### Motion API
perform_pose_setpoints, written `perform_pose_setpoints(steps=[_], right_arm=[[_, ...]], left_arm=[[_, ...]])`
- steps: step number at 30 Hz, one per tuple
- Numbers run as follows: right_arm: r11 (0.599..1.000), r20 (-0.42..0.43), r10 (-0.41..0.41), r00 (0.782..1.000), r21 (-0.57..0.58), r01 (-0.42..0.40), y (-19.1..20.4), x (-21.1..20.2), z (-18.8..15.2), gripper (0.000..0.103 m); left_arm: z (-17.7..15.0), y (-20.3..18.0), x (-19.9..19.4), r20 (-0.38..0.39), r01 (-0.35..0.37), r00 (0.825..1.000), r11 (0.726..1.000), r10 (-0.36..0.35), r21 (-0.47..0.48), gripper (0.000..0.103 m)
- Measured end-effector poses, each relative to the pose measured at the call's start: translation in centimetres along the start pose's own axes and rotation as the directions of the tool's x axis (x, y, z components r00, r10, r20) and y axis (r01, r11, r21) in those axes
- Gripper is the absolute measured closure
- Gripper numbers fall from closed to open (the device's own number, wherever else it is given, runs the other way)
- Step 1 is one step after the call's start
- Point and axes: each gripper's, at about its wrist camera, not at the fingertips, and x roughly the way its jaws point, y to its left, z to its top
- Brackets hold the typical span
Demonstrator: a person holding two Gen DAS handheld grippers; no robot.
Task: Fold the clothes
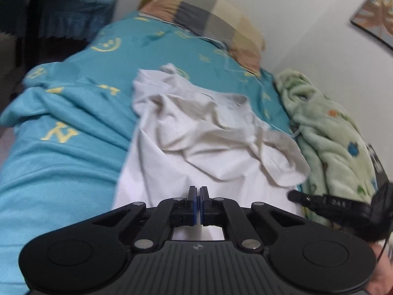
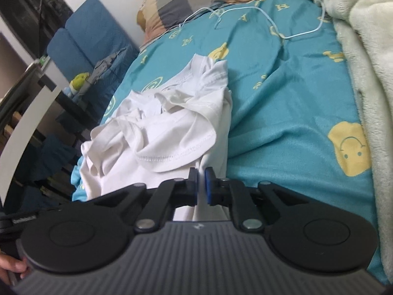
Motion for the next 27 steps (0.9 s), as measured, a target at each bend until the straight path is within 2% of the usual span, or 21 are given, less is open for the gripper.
perform_pose_setpoints(steps=[4,8,9,11,12,16,17,21,27], right_arm=[[0.997,-0.003,-0.072,0.997,0.013,0.072,-0.7,0.2,0.1,0.097],[0.994,-0.021,-0.064,0.998,0.084,0.065,-1.8,0.8,0.2,0.097],[0.994,-0.017,-0.061,0.998,0.094,0.062,-1.8,0.6,0.2,0.097],[0.993,0.004,-0.055,0.998,0.106,0.054,-1.8,-0.2,0.3,0.097],[0.993,0.014,-0.053,0.998,0.11,0.051,-1.7,-0.7,0.4,0.097],[0.992,0.043,-0.04,0.998,0.118,0.035,-1.3,-2.2,0.7,0.096],[0.992,0.049,-0.035,0.998,0.121,0.029,-1.3,-2.5,0.8,0.096],[0.992,0.058,-0.016,0.998,0.129,0.008,-1.0,-3.2,0.9,0.095],[0.988,0.07,0.038,0.997,0.148,-0.048,-0.6,-4.3,1.1,0.095]], left_arm=[[0.2,2.4,0.7,-0.034,-0.107,0.994,0.992,0.105,-0.072,0.101],[0.1,3.4,1.4,-0.073,-0.12,0.991,0.987,0.112,-0.111,0.099],[0.1,3.4,1.1,-0.068,-0.11,0.992,0.987,0.102,-0.118,0.097],[0.0,3.2,0.4,-0.055,-0.089,0.995,0.987,0.083,-0.134,0.08],[-0.1,3.0,0.0,-0.047,-0.079,0.996,0.986,0.073,-0.145,0.077],[-0.9,2.0,-1.9,-0.03,-0.05,0.999,0.981,0.046,-0.19,0.044],[-1.3,1.6,-2.4,-0.028,-0.035,0.999,0.979,0.03,-0.199,0.038],[-3.6,-0.2,-3.2,-0.048,0.048,0.997,0.972,-0.06,-0.231,0.026],[-6.0,-1.2,-1.1,-0.114,0.152,0.973,0.927,-0.202,-0.343,0.025]])
